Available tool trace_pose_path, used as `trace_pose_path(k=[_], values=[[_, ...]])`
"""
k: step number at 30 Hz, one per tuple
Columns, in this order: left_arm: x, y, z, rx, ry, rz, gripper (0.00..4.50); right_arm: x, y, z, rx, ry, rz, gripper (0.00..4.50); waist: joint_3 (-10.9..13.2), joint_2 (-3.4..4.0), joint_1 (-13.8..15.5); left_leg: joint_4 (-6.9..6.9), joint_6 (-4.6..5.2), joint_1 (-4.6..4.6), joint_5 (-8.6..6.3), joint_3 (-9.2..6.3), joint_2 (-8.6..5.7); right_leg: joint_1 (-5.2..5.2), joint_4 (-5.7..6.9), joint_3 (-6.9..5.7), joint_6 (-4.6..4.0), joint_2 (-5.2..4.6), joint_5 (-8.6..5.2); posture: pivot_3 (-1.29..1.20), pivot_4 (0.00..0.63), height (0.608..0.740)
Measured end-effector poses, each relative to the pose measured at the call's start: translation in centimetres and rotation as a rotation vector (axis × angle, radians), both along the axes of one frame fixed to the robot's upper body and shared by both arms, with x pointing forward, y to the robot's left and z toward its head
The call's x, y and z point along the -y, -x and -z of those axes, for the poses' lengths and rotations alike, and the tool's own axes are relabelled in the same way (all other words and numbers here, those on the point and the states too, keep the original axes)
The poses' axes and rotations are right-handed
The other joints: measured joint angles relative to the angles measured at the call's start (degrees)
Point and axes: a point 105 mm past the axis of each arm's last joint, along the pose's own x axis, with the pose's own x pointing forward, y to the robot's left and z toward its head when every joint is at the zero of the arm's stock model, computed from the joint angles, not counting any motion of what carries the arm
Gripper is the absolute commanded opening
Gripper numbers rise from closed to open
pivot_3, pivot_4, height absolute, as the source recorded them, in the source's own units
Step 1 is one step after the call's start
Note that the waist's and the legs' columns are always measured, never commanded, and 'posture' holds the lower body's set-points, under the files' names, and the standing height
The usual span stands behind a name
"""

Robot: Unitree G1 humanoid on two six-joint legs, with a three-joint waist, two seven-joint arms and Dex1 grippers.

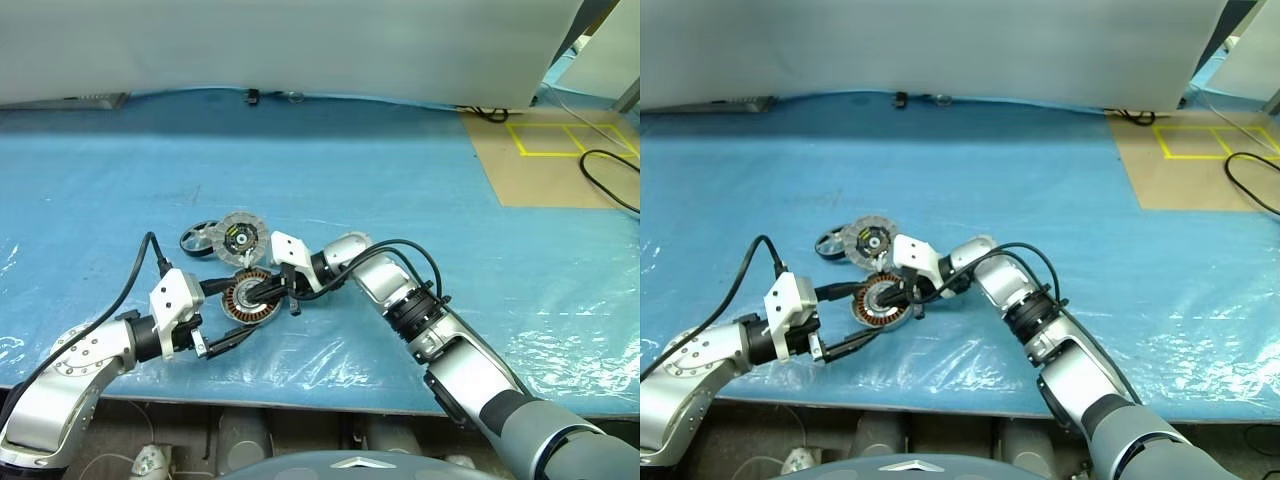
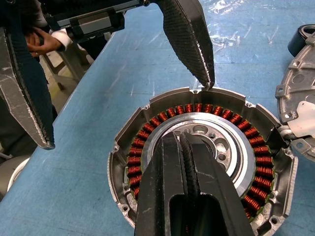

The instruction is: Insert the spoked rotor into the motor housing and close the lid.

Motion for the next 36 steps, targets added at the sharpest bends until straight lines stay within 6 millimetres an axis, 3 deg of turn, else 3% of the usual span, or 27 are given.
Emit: trace_pose_path(k=[12, 26, 36], values=[[0.0, -0.1, -0.1, 0.004, 0.0, 0.002, 4.46, -0.6, -0.8, 0.2, -0.076, 0.021, 0.101, 0.04, -0.02, -0.02, -0.08, -0.01, 0.0, 0.33, 0.0, 0.01, -0.01, 0.27, 0.07, 0.07, -0.05, 0.0, -0.03, 0.0, 0.15, 0.74], [0.2, -0.5, -0.6, 0.029, 0.001, 0.009, 4.46, 0.0, -0.5, 0.5, 0.094, 0.062, 0.005, 0.04, -0.02, -0.03, -0.01, -0.03, 0.0, 0.6, -0.01, 0.02, -0.05, 0.52, 0.04, 0.09, -0.05, -0.05, -0.04, 0.0, 0.15, 0.74], [0.3, -0.5, -0.6, 0.028, 0.002, 0.009, 4.46, -0.3, -1.1, 1.0, 0.075, 0.098, 0.038, 0.04, -0.27, 0.04, -0.02, -0.47, 0.25, 1.39, -0.16, 0.06, -0.23, 0.91, 0.05, 0.23, 0.32, -0.13, -0.28, 0.0, 0.15, 0.74]])
